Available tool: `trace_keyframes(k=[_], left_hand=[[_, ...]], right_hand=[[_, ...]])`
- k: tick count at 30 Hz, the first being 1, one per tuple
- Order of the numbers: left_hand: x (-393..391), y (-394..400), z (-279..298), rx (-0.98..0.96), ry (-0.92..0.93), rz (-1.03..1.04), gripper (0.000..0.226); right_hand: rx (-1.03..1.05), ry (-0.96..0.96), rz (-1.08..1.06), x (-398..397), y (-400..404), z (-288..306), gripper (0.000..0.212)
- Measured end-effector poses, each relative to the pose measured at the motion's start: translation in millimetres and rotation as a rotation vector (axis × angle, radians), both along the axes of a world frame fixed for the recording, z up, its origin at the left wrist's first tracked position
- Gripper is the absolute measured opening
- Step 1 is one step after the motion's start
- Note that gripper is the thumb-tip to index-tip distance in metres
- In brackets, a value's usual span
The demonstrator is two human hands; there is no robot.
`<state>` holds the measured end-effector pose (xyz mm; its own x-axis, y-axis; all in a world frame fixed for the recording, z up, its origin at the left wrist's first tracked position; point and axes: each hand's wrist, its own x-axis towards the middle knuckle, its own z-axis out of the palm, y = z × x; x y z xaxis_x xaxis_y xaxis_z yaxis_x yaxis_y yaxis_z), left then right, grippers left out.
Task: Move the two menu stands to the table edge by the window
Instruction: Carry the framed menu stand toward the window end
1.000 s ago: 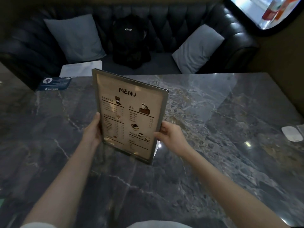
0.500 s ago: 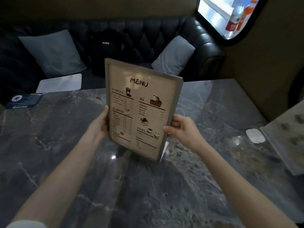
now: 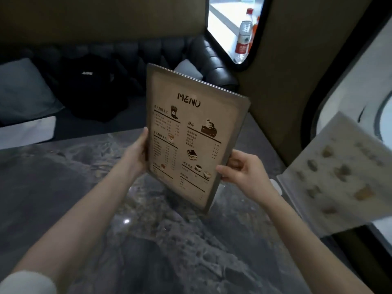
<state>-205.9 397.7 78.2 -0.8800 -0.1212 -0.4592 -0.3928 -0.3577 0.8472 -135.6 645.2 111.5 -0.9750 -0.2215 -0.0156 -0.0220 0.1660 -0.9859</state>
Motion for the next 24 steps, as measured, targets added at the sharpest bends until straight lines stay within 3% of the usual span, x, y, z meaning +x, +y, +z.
trace_keyframes(k=[12, 17, 21, 24], left_hand=[[-94, 127, -12, -0.031, 0.021, -0.168, 0.032], [-129, 159, -27, -0.057, 0.056, -0.233, 0.039], [-153, 177, -39, -0.098, 0.109, -0.291, 0.053], [-167, 190, -48, -0.112, 0.112, -0.297, 0.046]], right_hand=[[-0.044, -0.014, -0.189, -42, 115, -18, 0.03], [0.009, 0.018, -0.268, -56, 134, -36, 0.036], [0.03, 0.023, -0.361, -65, 143, -53, 0.024], [0.009, -0.02, -0.385, -70, 144, -65, 0.025]])
